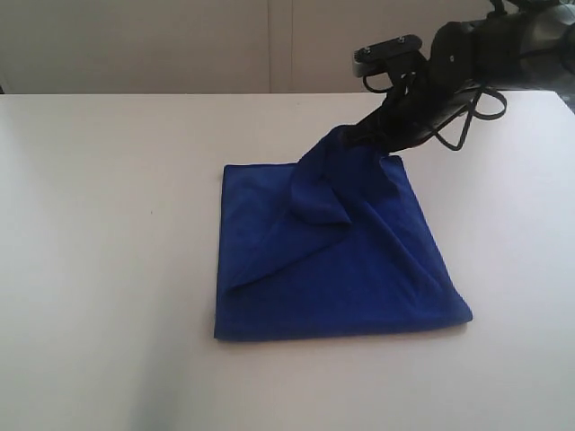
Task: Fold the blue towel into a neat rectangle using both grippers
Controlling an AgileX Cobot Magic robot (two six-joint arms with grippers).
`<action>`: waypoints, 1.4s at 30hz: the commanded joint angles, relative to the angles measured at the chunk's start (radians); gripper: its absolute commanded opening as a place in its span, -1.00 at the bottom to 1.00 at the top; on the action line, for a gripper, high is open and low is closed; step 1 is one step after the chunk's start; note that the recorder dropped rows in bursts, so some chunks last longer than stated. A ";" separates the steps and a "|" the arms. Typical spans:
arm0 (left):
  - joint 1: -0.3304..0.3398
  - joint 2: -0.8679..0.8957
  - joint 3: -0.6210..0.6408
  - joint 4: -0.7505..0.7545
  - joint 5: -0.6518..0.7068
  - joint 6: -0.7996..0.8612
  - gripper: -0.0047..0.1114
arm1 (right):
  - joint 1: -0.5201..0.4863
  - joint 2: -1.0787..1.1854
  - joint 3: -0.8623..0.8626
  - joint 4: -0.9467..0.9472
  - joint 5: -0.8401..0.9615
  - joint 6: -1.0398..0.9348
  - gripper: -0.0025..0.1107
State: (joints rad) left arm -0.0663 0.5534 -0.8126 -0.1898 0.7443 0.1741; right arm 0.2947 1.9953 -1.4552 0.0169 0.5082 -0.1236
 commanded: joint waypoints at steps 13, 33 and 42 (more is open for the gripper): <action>-0.001 -0.006 0.005 -0.016 -0.027 0.038 -0.92 | -0.006 0.003 0.002 -0.017 0.012 -0.011 -0.96; -0.063 0.641 -0.009 -0.999 -0.178 0.615 -0.92 | -0.006 0.003 0.002 -0.017 0.025 -0.008 -0.96; -0.281 1.171 -0.246 -1.129 -0.375 0.765 -0.92 | -0.006 0.003 0.002 -0.017 0.018 -0.008 -0.96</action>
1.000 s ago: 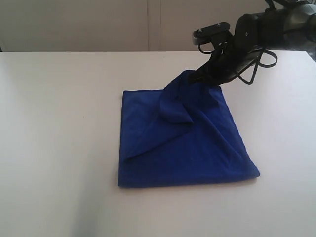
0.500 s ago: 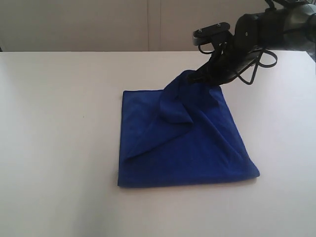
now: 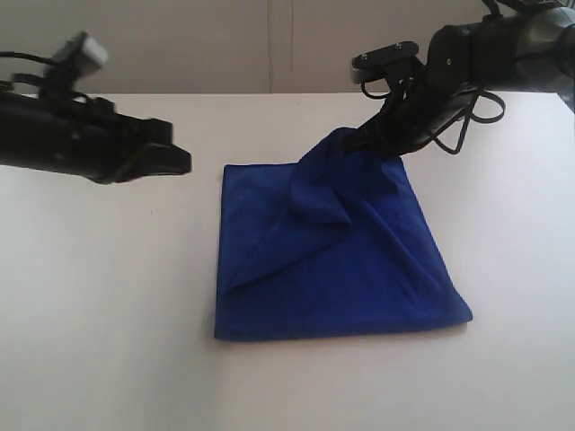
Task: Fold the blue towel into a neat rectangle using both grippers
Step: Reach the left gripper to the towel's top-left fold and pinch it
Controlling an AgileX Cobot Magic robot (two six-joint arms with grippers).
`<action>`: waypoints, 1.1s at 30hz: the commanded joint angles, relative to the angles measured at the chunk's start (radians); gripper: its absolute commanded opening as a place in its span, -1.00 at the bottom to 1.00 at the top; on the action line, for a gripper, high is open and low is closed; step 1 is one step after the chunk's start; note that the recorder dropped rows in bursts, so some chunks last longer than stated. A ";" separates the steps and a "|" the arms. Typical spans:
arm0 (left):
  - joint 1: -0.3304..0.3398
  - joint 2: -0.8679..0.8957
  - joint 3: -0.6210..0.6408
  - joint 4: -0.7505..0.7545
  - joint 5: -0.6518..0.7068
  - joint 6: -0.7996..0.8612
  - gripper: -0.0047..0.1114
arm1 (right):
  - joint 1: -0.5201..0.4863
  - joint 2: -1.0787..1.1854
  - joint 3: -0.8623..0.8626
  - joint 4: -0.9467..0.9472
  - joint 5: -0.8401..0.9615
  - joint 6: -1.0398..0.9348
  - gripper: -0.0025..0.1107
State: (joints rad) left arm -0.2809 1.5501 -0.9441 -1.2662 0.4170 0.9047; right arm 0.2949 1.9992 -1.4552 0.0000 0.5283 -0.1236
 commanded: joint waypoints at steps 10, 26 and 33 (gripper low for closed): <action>-0.138 0.519 -0.424 -0.148 0.054 0.033 -0.89 | -0.007 -0.001 0.002 0.000 -0.021 -0.008 -0.96; -0.171 0.586 -0.487 -0.081 0.035 0.028 -0.27 | -0.007 -0.001 0.002 0.000 -0.030 -0.008 -0.96; -0.173 0.610 -0.487 -0.087 0.014 0.026 -0.27 | -0.007 -0.001 0.002 0.000 -0.034 -0.006 -0.96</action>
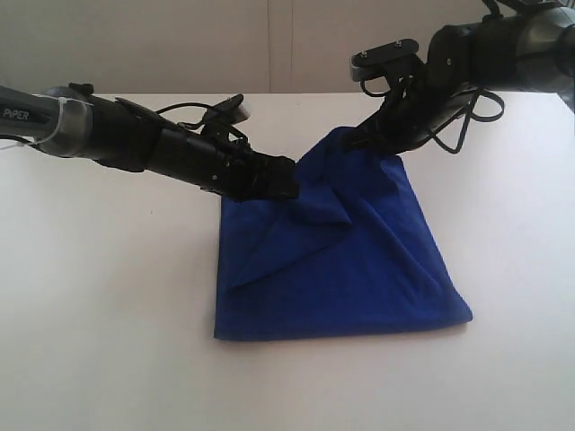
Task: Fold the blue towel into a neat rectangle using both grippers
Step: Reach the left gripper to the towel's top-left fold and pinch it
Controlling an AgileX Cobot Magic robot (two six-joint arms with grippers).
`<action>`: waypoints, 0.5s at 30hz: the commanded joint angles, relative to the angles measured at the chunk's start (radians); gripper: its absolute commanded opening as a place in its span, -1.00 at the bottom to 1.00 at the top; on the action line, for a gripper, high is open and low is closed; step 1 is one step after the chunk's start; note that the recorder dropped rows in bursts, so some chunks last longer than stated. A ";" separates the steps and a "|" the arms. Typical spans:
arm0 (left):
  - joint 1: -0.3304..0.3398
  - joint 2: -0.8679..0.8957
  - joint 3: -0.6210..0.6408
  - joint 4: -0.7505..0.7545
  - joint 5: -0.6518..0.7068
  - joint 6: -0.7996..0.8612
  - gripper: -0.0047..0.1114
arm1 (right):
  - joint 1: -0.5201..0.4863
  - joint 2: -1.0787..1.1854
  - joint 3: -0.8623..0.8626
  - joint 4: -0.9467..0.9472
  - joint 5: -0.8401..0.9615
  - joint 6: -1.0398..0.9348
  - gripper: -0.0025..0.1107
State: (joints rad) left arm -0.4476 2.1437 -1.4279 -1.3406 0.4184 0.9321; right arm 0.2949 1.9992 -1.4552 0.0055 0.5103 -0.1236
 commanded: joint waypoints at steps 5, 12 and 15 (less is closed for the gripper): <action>-0.008 0.033 -0.005 -0.042 0.036 0.003 -0.20 | -0.007 -0.001 0.002 -0.006 -0.016 -0.006 -0.96; -0.022 0.033 -0.005 -0.072 0.040 0.016 -0.05 | -0.007 -0.001 0.002 -0.006 -0.020 -0.006 -0.96; -0.034 0.033 -0.005 -0.072 -0.006 0.014 -0.05 | -0.007 -0.001 0.002 -0.006 -0.020 -0.006 -0.96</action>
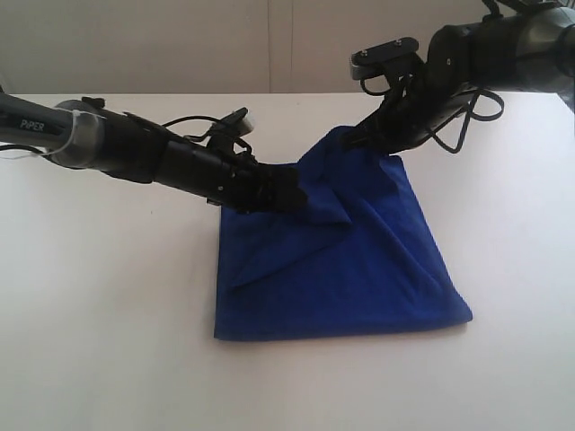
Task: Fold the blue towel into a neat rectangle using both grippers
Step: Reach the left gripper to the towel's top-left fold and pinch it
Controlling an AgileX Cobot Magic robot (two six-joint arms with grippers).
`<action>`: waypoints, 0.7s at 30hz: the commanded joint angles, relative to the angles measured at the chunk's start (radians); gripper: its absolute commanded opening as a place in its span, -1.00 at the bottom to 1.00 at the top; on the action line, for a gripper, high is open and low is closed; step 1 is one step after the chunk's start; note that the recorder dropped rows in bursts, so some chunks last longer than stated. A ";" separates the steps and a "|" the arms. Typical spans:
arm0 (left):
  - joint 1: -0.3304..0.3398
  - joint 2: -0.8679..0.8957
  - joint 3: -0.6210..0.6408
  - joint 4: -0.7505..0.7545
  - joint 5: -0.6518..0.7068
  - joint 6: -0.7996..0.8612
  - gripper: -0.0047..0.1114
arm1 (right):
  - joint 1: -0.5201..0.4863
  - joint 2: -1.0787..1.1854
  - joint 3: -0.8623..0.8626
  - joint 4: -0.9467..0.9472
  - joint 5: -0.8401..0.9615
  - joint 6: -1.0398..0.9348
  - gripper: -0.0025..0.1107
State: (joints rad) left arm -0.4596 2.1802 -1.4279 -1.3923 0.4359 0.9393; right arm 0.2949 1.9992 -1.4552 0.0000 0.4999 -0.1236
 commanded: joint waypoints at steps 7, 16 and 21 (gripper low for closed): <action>-0.024 -0.004 -0.005 -0.027 0.009 0.007 -0.07 | -0.007 -0.001 0.002 0.005 -0.010 -0.006 -0.96; -0.022 -0.006 -0.005 -0.005 0.012 0.007 -0.77 | -0.007 -0.001 0.002 0.005 -0.014 -0.006 -0.96; 0.009 -0.008 -0.005 -0.005 0.069 0.007 -0.92 | -0.007 -0.001 0.002 0.005 -0.014 -0.006 -0.96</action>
State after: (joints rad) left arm -0.4693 2.1802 -1.4279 -1.3923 0.4532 0.9418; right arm 0.2949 1.9992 -1.4552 0.0055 0.4972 -0.1236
